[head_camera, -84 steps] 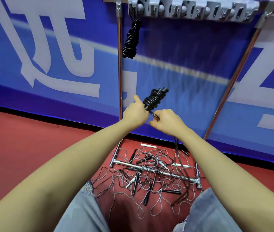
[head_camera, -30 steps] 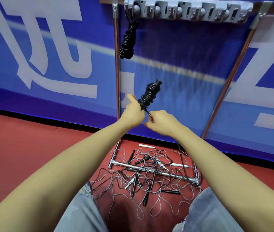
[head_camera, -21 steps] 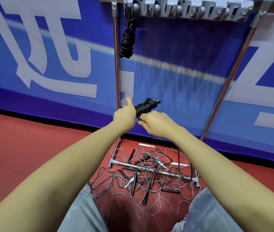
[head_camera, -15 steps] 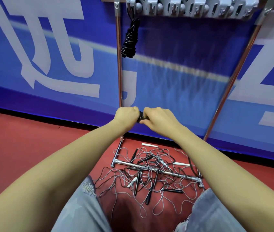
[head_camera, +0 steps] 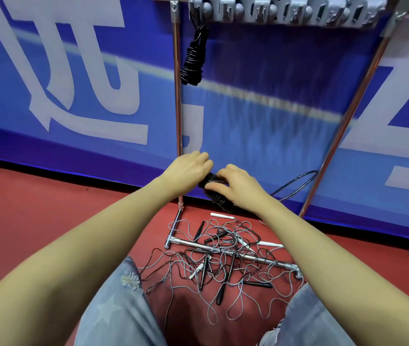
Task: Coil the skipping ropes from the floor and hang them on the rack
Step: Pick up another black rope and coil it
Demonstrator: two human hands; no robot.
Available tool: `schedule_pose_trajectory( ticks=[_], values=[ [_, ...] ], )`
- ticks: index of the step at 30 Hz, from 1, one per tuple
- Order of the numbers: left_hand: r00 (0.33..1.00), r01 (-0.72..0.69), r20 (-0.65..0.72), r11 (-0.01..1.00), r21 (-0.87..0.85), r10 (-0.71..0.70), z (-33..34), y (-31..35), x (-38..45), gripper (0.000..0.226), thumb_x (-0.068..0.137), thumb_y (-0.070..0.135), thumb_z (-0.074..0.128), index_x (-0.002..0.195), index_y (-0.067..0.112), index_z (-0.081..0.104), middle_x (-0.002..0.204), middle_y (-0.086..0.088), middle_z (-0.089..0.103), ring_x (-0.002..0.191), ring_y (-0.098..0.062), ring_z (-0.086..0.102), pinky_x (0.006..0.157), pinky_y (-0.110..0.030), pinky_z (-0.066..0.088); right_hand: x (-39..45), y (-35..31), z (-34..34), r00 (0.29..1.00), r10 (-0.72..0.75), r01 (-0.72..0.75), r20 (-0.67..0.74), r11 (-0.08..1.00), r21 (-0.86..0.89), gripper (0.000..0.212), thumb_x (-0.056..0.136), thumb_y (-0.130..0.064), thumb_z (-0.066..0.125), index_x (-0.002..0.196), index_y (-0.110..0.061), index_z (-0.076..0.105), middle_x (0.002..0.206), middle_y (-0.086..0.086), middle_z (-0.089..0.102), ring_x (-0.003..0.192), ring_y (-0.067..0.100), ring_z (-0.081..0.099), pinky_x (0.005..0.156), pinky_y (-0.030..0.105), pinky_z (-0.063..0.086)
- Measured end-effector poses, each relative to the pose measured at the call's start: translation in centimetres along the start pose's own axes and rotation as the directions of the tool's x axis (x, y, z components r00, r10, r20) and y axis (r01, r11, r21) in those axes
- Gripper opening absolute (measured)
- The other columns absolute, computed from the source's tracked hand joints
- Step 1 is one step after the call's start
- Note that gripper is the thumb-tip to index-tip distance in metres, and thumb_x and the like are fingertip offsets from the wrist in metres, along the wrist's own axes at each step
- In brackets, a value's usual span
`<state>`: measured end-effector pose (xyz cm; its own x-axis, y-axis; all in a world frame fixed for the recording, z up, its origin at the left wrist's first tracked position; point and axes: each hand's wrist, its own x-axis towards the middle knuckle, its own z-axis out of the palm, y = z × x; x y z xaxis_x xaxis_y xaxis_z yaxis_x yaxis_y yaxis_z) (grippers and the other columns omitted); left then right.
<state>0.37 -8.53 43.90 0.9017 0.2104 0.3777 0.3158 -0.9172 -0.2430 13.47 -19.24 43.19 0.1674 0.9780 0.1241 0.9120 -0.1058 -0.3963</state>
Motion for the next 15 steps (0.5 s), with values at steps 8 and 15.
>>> schedule_pose_trajectory(
  ticks=[8,15],
  values=[
    [0.806,0.538,0.261,0.471,-0.699,-0.532,-0.6,3.1,0.2,0.047,0.084,0.016,0.053,0.129,0.012,0.038,0.101,-0.002,0.059,0.074,-0.020,0.060,0.072,-0.040,0.053,0.4,0.3,-0.5,0.909,0.356,-0.193,-0.218,0.820,0.538,0.044,0.091,-0.038,0.060,0.055,-0.014,0.052,0.040,-0.006,0.036,0.044,0.011,0.034,0.042,0.019,0.026],
    [0.861,0.478,0.316,0.420,-0.772,-0.398,0.7,4.4,1.3,0.052,0.080,0.004,0.055,0.123,0.014,0.028,0.099,-0.013,0.050,0.066,-0.017,0.053,0.055,-0.029,0.044,0.6,1.2,-0.8,0.948,0.277,-0.137,-0.157,0.800,0.584,0.045,0.095,-0.036,0.054,0.089,0.006,0.067,0.068,0.020,0.046,0.058,0.011,0.034,0.058,0.027,0.029]
  ],
)
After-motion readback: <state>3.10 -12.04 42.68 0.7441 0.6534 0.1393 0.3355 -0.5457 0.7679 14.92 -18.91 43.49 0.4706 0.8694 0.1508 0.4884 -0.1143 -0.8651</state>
